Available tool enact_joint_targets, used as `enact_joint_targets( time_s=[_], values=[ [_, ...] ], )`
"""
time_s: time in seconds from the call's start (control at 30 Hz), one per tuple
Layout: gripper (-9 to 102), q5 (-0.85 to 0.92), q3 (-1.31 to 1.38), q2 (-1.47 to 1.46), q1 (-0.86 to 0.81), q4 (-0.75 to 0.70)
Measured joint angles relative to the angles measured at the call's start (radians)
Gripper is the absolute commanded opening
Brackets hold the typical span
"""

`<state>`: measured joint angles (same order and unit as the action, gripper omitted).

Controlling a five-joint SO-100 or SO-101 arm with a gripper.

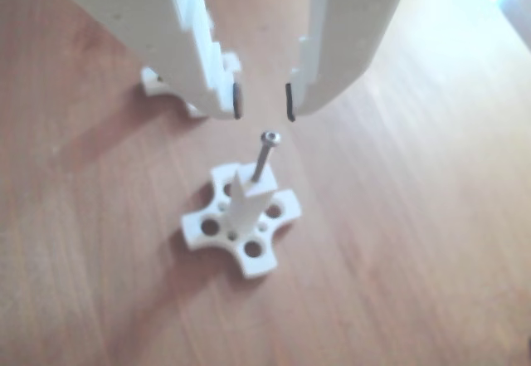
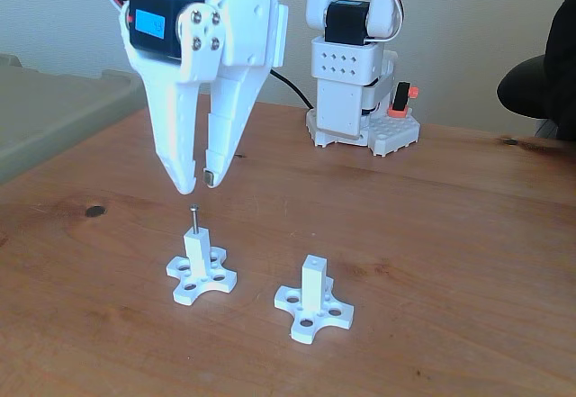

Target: Grab the screw and set it in the hole.

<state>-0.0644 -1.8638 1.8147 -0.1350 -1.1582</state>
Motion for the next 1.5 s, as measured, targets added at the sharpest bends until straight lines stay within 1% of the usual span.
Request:
enact_joint_targets(
  time_s=[0.8,1.5],
  values=[
    [7,0.000,0.011,-0.069,0.009,0.021],
    [7,0.000,0.011,-0.071,0.008,0.037]
  ],
)
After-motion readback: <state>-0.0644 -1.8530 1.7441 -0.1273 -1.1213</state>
